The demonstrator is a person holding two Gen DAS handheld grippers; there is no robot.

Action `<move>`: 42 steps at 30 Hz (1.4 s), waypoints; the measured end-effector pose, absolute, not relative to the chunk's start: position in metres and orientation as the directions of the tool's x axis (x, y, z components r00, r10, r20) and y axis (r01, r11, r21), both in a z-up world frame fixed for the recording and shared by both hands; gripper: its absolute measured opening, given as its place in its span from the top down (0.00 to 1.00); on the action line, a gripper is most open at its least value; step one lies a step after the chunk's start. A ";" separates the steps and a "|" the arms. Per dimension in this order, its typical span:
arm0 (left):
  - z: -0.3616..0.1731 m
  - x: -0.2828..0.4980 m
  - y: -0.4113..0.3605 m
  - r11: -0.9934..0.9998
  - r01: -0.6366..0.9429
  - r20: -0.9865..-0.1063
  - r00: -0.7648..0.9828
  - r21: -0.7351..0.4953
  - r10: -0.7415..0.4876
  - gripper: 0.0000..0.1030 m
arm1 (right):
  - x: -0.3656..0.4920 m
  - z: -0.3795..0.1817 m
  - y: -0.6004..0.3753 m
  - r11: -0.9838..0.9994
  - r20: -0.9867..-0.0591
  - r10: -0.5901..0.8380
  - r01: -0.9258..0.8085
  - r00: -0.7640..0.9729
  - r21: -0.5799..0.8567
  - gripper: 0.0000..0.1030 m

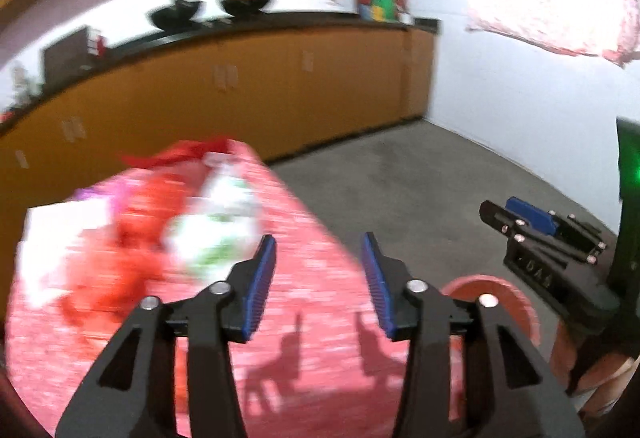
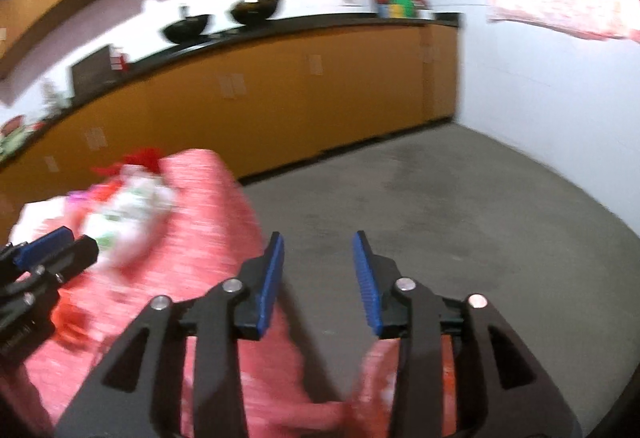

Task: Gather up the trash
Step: 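Move both open grippers back over the table, then grasp the green-printed white bag with the right gripper while the left gripper grasps white paper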

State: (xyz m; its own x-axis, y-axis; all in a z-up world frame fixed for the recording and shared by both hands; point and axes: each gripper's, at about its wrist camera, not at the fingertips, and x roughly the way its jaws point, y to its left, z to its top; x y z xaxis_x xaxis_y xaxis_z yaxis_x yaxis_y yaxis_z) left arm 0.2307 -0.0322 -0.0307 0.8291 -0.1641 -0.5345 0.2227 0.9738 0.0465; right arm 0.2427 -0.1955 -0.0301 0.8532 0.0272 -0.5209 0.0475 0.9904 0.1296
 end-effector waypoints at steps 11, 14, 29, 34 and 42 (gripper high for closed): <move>-0.018 0.224 0.132 0.983 -0.167 -0.474 0.861 0.080 0.185 0.36 | 0.284 -0.018 -0.051 0.966 -0.527 0.256 -0.193 0.811 0.172 0.33; -0.022 0.228 0.156 0.977 -0.209 -0.487 0.849 0.046 0.204 0.35 | 0.294 -0.024 -0.027 0.969 -0.540 0.247 -0.192 0.805 0.157 0.28; -0.046 0.256 0.198 0.973 -0.203 -0.581 0.807 -0.105 0.106 0.27 | 0.316 -0.057 0.012 0.976 -0.620 0.186 -0.217 0.762 0.025 0.73; -0.048 0.265 0.199 0.976 -0.185 -0.594 0.800 -0.116 0.081 0.35 | 0.310 -0.056 0.009 0.975 -0.616 0.197 -0.216 0.763 0.044 0.76; -0.047 0.260 0.197 0.985 -0.153 -0.597 0.798 -0.075 0.079 0.93 | 0.301 -0.048 0.004 0.976 -0.595 0.201 -0.214 0.778 0.051 0.81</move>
State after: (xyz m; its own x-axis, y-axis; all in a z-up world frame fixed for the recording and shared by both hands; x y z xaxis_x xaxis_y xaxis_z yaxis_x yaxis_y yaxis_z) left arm 0.2596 0.1965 -0.0467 0.7981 0.0785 -0.5974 -0.1534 0.9853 -0.0753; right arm 0.3008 0.0039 -0.0485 0.7777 0.2013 -0.5955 -0.2135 0.9756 0.0510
